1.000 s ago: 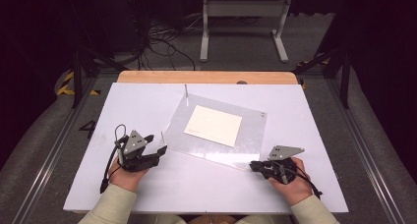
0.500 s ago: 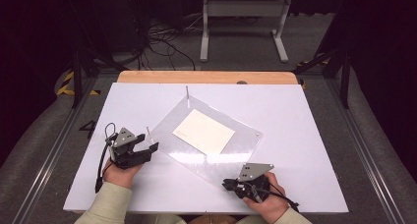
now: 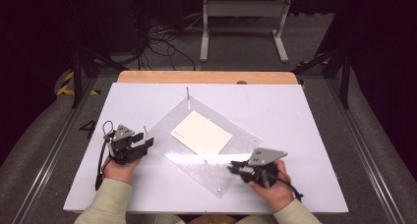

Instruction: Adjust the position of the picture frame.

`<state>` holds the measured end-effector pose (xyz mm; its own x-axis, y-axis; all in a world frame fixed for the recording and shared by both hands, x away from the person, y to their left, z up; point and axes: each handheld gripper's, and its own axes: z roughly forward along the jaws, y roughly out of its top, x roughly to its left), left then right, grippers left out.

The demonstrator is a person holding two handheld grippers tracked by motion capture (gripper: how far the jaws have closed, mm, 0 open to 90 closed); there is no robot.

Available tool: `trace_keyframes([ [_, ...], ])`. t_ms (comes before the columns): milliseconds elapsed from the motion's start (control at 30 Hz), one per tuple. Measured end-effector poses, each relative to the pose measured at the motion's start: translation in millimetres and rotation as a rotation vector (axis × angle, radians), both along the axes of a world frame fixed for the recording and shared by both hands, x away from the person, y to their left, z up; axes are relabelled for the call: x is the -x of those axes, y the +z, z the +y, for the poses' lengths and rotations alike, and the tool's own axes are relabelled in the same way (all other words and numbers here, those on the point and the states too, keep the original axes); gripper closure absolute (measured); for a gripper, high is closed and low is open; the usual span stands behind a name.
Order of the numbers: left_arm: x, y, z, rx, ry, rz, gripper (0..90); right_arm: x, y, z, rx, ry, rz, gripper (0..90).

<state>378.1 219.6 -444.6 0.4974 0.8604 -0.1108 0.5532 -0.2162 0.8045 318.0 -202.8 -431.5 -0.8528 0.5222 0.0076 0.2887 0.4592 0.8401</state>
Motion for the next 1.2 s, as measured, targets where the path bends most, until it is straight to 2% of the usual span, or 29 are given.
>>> trace_keyframes([
  [33,0.3,0.2,0.2,-0.001,0.002,-0.002,50.4,-13.6,4.6,-16.7,0.0,-0.081,-0.012,74.0],
  [67,0.6,0.5,0.4,-0.002,0.003,-0.004,50.4,-22.8,6.4,-27.3,0.001,-0.135,-0.008,74.0],
  [133,0.8,0.9,0.7,-0.007,0.005,-0.009,50.5,-39.7,6.7,-44.7,0.001,-0.212,0.016,73.9],
  [200,0.8,0.8,0.5,-0.007,0.005,-0.009,50.4,-53.4,4.3,-55.9,0.012,-0.266,0.033,73.7],
  [267,0.2,-0.3,-0.1,-0.014,0.0,-0.004,50.0,-62.0,0.6,-60.1,0.014,-0.286,0.049,73.6],
  [333,0.1,-0.5,-0.3,-0.019,-0.001,0.001,48.1,-71.8,-3.2,-61.0,0.053,-0.313,0.045,73.8],
  [533,0.8,-0.5,-0.2,-0.024,-0.005,-0.002,47.7,-89.4,-8.1,-59.6,0.087,-0.342,0.054,77.6],
  [600,0.7,-0.6,-0.2,-0.024,-0.009,0.0,47.7,-92.4,-12.5,-59.3,0.108,-0.353,0.08,79.5],
  [700,0.6,-1.1,-1.1,-0.02,-0.013,0.004,47.7,-94.9,-15.7,-60.5,0.098,-0.36,0.116,79.6],
  [900,0.5,-1.1,-1.9,-0.026,-0.018,0.004,47.7,-94.8,-16.6,-55.6,0.134,-0.366,0.095,84.0],
  [1067,1.2,-0.9,-1.1,-0.019,-0.014,0.003,47.8,-93.5,-15.3,-53.2,0.148,-0.389,0.103,84.3],
  [1100,2.1,-0.6,0.1,-0.012,-0.014,0.001,47.8,-91.8,-12.9,-49.7,0.186,-0.389,0.101,84.4],
  [1200,2.9,-0.4,1.8,-0.013,-0.013,0.001,47.8,-88.7,-11.5,-48.0,0.213,-0.388,0.096,84.4],
])
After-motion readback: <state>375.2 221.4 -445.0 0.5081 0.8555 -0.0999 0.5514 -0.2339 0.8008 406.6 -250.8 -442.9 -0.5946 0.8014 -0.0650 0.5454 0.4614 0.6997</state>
